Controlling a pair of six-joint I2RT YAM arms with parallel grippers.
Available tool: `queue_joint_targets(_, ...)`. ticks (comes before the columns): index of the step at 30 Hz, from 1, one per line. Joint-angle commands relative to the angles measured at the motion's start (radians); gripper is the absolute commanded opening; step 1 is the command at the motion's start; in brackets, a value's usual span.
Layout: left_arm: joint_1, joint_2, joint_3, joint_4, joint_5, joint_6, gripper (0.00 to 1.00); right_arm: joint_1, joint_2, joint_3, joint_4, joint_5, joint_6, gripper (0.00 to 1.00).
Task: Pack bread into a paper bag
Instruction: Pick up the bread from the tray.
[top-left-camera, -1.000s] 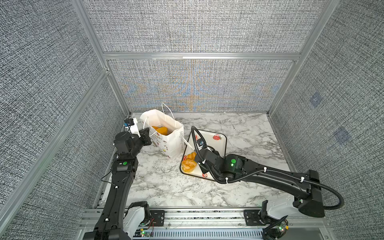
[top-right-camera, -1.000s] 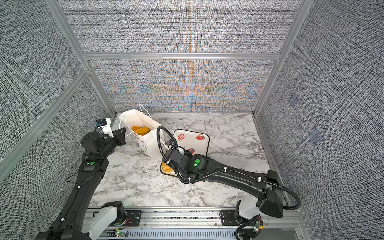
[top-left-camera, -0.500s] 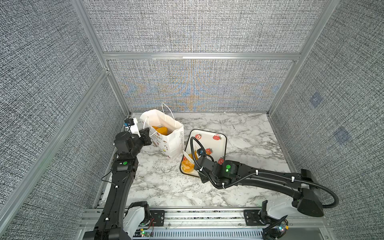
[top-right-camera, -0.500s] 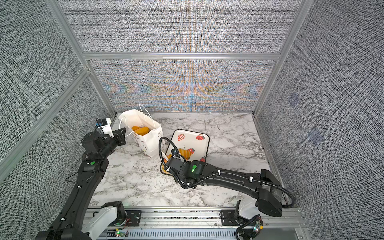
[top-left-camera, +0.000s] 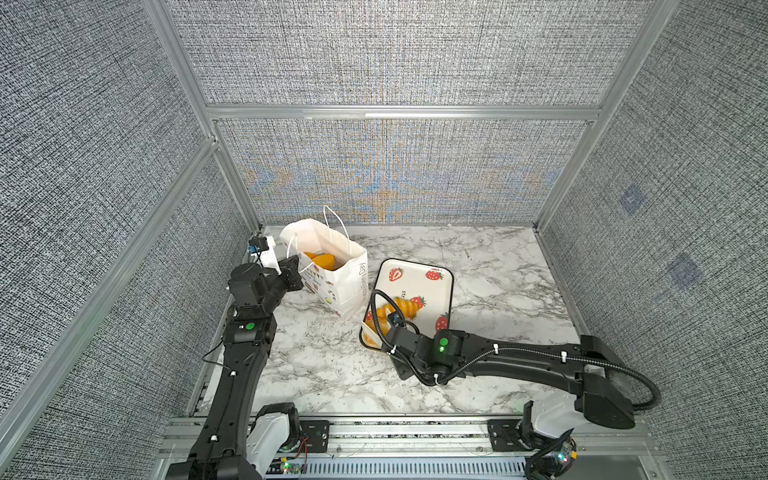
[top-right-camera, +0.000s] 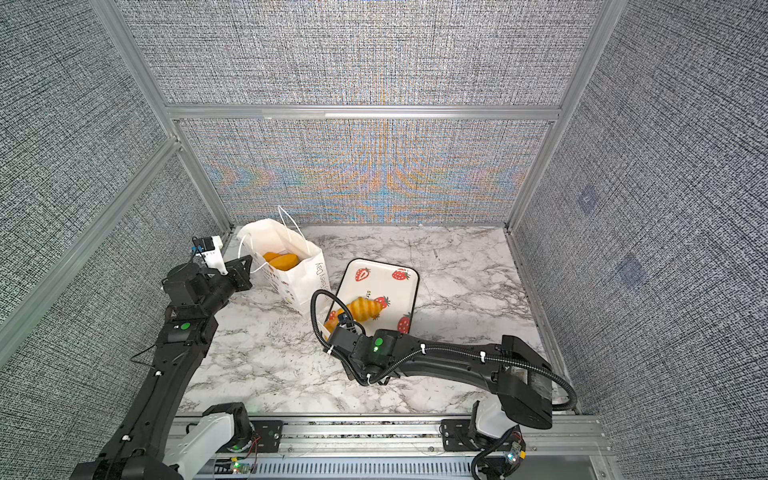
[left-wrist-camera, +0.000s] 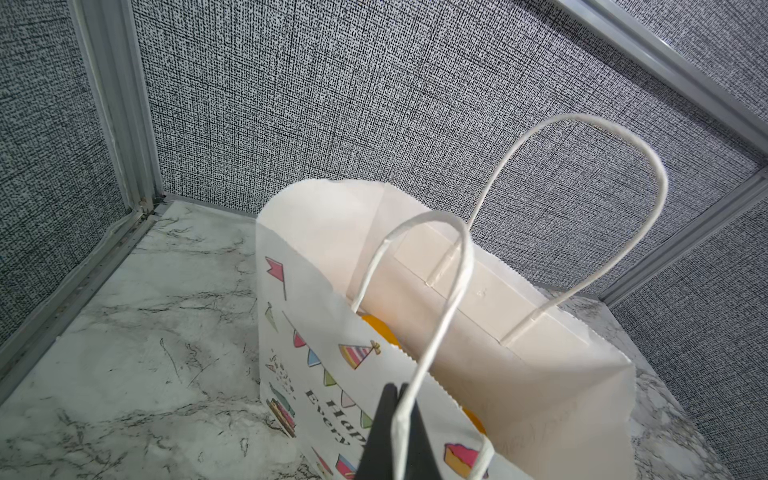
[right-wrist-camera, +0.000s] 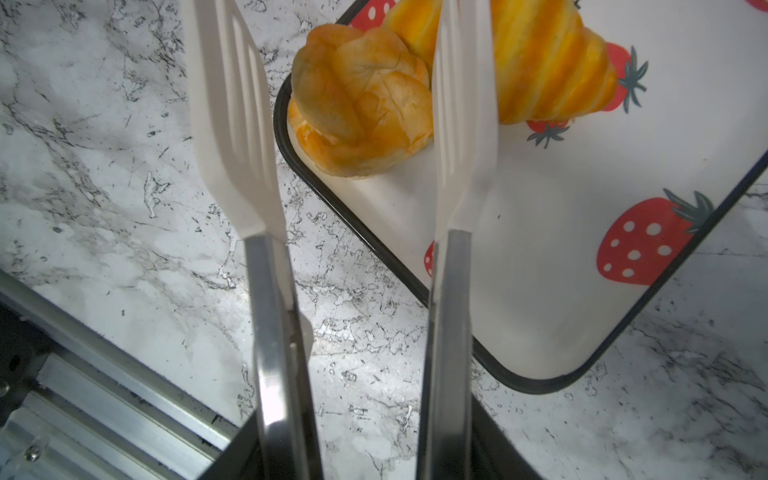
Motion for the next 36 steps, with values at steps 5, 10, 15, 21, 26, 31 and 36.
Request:
queue_joint_targets(5, 0.001, -0.002, -0.003, 0.023, 0.01, -0.002, 0.0, 0.001, 0.006, -0.015, 0.021, -0.009, 0.021, 0.56)
queue_joint_targets(10, 0.0, -0.002, -0.002, 0.023, 0.012, -0.002, 0.0, 0.001, 0.002, -0.028, 0.025, -0.022, 0.025, 0.58)
queue_joint_targets(15, 0.0, -0.001, -0.002, 0.023, 0.01, -0.002, 0.0, 0.001, -0.007, -0.05, 0.028, -0.027, 0.032, 0.59)
queue_joint_targets(21, 0.001, 0.0, -0.003, 0.023, 0.012, -0.002, 0.0, 0.001, -0.007, -0.065, 0.039, -0.037, 0.036, 0.59)
queue_joint_targets(26, 0.001, -0.001, -0.003, 0.021, 0.008, -0.001, 0.0, 0.001, 0.004, -0.068, 0.055, -0.056, 0.028, 0.59)
queue_joint_targets(31, 0.0, -0.001, -0.003, 0.02, 0.008, -0.001, 0.0, -0.007, 0.015, -0.075, 0.066, -0.059, 0.029, 0.59)
queue_joint_targets(36, 0.0, -0.004, -0.001, 0.02, 0.005, 0.0, 0.0, -0.019, 0.021, -0.079, 0.079, -0.067, 0.022, 0.6)
